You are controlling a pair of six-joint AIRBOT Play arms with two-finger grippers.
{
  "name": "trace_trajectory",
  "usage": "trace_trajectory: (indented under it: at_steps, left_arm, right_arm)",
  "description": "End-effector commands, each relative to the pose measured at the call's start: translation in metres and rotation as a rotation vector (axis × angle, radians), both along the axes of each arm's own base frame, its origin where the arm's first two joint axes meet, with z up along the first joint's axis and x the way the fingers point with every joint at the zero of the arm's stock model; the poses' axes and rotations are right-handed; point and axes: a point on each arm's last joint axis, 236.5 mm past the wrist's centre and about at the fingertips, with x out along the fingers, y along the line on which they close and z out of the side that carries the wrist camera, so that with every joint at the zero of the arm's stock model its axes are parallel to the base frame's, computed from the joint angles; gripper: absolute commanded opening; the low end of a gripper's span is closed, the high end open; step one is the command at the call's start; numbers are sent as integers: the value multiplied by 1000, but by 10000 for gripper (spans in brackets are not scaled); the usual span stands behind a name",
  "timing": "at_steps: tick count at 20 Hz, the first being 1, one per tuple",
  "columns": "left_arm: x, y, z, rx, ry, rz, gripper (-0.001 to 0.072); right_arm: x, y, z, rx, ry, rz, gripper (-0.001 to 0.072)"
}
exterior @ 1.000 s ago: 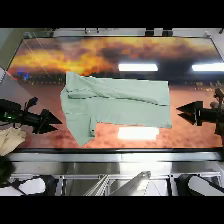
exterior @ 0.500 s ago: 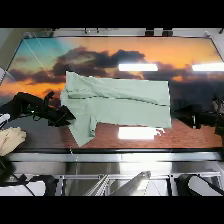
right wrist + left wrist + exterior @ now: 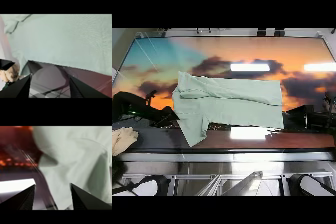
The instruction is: Fold the shirts.
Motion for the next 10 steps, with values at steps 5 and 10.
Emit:
trace_trajectory:
  at_steps: [5,10]
  left_arm:
    - [13,9,-17,-175,-93,145,471]
    - [19,-14,-44,-176,-63,123,471]
  right_arm:
    - [1,0,2,7,-4,-3,539]
    - [1,2,4,16,-8,-4,539]
